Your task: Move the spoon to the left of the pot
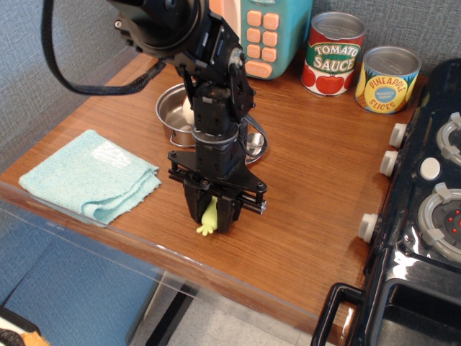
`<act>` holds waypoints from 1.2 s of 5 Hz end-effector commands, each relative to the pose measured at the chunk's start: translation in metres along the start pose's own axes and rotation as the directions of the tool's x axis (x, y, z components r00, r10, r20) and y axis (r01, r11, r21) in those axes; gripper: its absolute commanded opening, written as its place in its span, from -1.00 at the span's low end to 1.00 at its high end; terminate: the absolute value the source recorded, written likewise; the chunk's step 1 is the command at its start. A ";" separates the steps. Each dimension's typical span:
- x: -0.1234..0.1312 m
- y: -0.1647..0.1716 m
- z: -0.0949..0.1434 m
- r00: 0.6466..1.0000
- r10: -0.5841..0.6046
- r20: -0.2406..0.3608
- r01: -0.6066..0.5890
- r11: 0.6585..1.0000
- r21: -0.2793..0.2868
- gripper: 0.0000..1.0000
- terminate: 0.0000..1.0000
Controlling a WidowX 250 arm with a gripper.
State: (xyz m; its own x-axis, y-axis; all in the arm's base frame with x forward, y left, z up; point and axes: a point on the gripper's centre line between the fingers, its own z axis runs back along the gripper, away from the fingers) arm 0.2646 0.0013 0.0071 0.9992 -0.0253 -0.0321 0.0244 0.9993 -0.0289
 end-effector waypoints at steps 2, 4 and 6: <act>0.005 0.029 0.096 0.976 -0.172 0.133 0.180 0.982 -0.055 -1.00 -1.00; 0.009 0.076 0.122 0.985 -0.085 0.151 0.097 0.993 -0.069 -1.00 -1.00; 0.016 0.123 0.116 0.993 -0.059 0.104 0.064 0.997 -0.046 -1.00 -1.00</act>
State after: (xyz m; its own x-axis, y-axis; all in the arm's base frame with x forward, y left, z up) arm 0.2879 0.1216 0.1035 0.9963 -0.0807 0.0279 0.0832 0.9914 -0.1008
